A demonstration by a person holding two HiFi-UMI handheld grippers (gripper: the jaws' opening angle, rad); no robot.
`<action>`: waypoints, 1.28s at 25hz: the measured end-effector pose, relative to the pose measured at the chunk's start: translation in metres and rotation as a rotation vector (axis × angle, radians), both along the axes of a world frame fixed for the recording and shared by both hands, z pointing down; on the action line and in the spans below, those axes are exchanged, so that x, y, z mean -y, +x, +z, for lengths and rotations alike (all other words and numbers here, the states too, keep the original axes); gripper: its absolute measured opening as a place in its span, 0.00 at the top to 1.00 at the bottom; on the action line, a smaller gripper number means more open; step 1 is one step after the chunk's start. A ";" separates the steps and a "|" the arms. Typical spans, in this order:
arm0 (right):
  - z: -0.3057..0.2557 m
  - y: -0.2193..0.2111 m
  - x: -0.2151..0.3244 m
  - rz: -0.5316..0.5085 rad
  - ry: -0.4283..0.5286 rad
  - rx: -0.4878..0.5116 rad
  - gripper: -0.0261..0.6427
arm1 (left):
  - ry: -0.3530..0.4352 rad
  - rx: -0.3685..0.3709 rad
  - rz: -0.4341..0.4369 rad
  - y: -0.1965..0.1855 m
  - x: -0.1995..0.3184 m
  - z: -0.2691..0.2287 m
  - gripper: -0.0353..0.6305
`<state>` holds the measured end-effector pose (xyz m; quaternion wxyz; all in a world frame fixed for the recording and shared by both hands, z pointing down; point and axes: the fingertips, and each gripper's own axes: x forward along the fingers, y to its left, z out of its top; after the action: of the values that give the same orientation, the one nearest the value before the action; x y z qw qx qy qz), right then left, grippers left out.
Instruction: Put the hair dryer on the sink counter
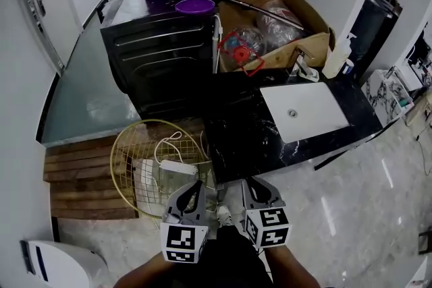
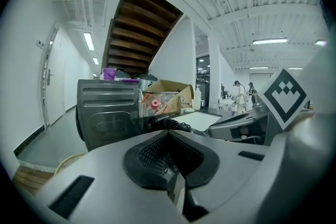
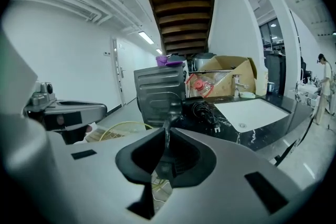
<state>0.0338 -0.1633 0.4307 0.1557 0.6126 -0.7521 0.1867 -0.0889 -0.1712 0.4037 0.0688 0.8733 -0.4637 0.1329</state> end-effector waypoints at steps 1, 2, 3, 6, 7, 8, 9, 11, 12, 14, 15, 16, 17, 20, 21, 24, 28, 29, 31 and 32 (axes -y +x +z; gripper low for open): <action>-0.001 -0.006 -0.009 0.000 0.003 0.001 0.90 | 0.005 -0.001 0.005 -0.004 -0.009 -0.001 0.94; -0.003 -0.011 -0.018 0.000 0.006 0.003 0.90 | 0.008 -0.001 0.010 -0.007 -0.017 -0.001 0.94; -0.004 -0.016 -0.026 0.000 0.010 0.004 0.90 | 0.010 -0.002 0.015 -0.010 -0.026 -0.001 0.94; -0.006 -0.029 -0.049 -0.005 0.019 0.008 0.91 | 0.010 -0.002 0.017 -0.020 -0.048 0.001 0.94; -0.005 -0.034 -0.056 -0.008 0.020 0.012 0.92 | 0.007 -0.002 0.013 -0.023 -0.055 0.003 0.94; -0.003 -0.038 -0.063 -0.011 0.020 0.015 0.92 | 0.005 -0.001 0.009 -0.027 -0.060 0.006 0.94; 0.000 -0.041 -0.068 -0.013 0.019 0.017 0.93 | 0.002 0.000 0.004 -0.029 -0.064 0.008 0.94; 0.009 -0.046 -0.075 -0.016 0.006 0.022 0.94 | -0.004 0.007 -0.003 -0.034 -0.070 0.013 0.94; 0.013 -0.047 -0.078 -0.017 -0.004 0.026 0.94 | -0.009 0.011 -0.006 -0.036 -0.073 0.015 0.94; 0.019 -0.050 -0.083 -0.020 -0.019 0.031 0.94 | -0.015 0.015 -0.015 -0.040 -0.077 0.017 0.94; 0.020 -0.051 -0.084 -0.023 -0.021 0.031 0.94 | -0.014 0.015 -0.020 -0.041 -0.078 0.016 0.94; 0.020 -0.052 -0.084 -0.027 -0.020 0.030 0.94 | -0.012 0.013 -0.025 -0.041 -0.077 0.016 0.94; 0.020 -0.052 -0.083 -0.031 -0.018 0.028 0.94 | -0.008 0.012 -0.026 -0.041 -0.077 0.015 0.94; 0.020 -0.050 -0.082 -0.033 -0.013 0.022 0.94 | -0.004 0.014 -0.021 -0.037 -0.077 0.016 0.94; 0.020 -0.049 -0.081 -0.033 -0.012 0.019 0.94 | -0.003 0.013 -0.022 -0.036 -0.076 0.017 0.94; 0.016 -0.044 -0.079 -0.040 -0.006 0.006 0.94 | -0.005 0.009 -0.029 -0.030 -0.072 0.017 0.94; 0.013 -0.034 -0.075 -0.042 -0.006 -0.001 0.94 | -0.010 0.009 -0.023 -0.017 -0.067 0.017 0.94; 0.013 -0.031 -0.073 -0.040 -0.007 0.001 0.94 | -0.012 0.009 -0.022 -0.014 -0.065 0.017 0.94; 0.014 -0.027 -0.071 -0.039 -0.011 0.005 0.94 | -0.016 0.010 -0.023 -0.010 -0.062 0.018 0.94; 0.015 -0.025 -0.070 -0.039 -0.014 0.007 0.94 | -0.019 0.012 -0.024 -0.009 -0.061 0.019 0.94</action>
<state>0.0085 -0.0937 0.4458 0.1610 0.5959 -0.7632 0.1912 -0.0978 -0.1103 0.4226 0.0758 0.8662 -0.4733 0.1414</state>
